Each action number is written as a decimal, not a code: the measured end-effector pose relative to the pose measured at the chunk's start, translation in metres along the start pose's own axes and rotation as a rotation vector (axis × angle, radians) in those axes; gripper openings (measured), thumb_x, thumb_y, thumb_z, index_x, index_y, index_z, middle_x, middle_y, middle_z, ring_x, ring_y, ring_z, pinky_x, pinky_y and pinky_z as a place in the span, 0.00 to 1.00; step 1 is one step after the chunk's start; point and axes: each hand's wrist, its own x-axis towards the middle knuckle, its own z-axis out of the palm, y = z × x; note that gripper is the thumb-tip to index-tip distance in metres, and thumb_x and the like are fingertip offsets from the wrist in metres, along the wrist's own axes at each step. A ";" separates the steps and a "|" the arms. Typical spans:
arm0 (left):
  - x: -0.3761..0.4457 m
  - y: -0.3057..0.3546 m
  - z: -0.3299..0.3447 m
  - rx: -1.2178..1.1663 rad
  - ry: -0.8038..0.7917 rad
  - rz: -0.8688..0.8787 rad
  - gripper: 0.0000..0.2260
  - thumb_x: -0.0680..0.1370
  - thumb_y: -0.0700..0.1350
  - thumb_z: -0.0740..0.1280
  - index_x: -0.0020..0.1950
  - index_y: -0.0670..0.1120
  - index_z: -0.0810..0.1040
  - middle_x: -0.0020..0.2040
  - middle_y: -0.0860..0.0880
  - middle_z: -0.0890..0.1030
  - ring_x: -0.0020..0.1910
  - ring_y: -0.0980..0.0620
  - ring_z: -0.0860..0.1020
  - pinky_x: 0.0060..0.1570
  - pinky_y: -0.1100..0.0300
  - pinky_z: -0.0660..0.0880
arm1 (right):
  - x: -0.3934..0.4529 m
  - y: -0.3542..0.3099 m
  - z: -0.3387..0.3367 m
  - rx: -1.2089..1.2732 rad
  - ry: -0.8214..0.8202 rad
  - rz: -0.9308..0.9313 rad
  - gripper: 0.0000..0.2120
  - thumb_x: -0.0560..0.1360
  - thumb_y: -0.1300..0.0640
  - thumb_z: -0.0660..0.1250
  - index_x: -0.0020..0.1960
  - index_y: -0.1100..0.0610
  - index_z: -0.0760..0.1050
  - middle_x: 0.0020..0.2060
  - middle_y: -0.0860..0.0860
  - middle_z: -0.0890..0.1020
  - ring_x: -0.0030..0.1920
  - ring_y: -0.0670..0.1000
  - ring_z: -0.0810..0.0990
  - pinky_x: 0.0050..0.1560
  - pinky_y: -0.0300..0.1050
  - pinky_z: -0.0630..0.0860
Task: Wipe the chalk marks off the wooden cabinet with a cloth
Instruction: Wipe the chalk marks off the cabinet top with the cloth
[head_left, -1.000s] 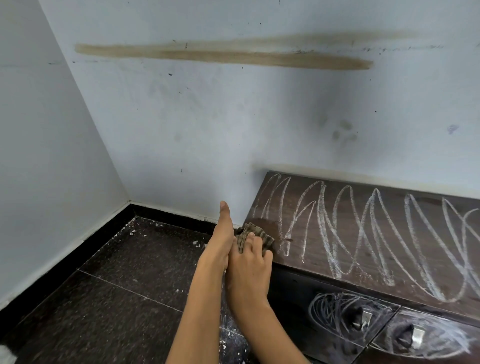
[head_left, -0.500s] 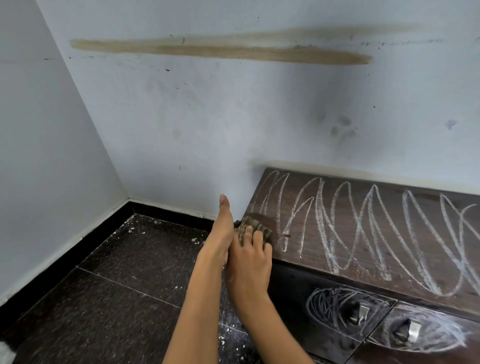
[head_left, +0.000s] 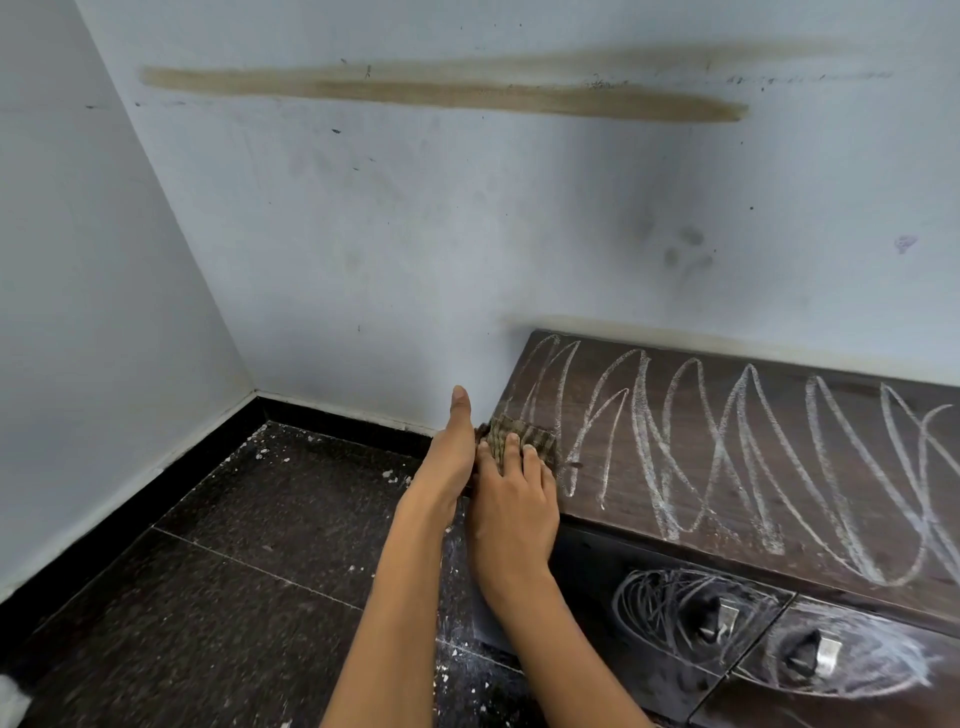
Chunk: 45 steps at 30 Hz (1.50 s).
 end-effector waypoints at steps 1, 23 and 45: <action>-0.001 0.001 0.000 0.022 0.012 0.005 0.38 0.76 0.68 0.43 0.72 0.41 0.66 0.70 0.43 0.69 0.69 0.45 0.67 0.69 0.51 0.61 | -0.002 0.003 0.000 0.001 0.032 -0.006 0.26 0.80 0.55 0.59 0.76 0.52 0.56 0.76 0.56 0.57 0.76 0.56 0.54 0.73 0.51 0.53; 0.005 -0.006 0.005 0.256 0.048 0.139 0.24 0.83 0.54 0.48 0.71 0.40 0.65 0.70 0.43 0.69 0.69 0.47 0.66 0.64 0.57 0.62 | 0.036 0.020 -0.011 0.047 -0.130 0.039 0.24 0.82 0.56 0.51 0.77 0.52 0.50 0.77 0.55 0.50 0.77 0.54 0.46 0.76 0.52 0.45; 0.013 -0.026 -0.006 0.618 -0.039 0.231 0.22 0.82 0.55 0.51 0.64 0.44 0.75 0.64 0.43 0.75 0.63 0.45 0.72 0.64 0.53 0.67 | -0.016 0.017 -0.024 0.018 -0.120 -0.014 0.27 0.82 0.59 0.53 0.77 0.53 0.47 0.77 0.54 0.48 0.77 0.53 0.46 0.76 0.50 0.45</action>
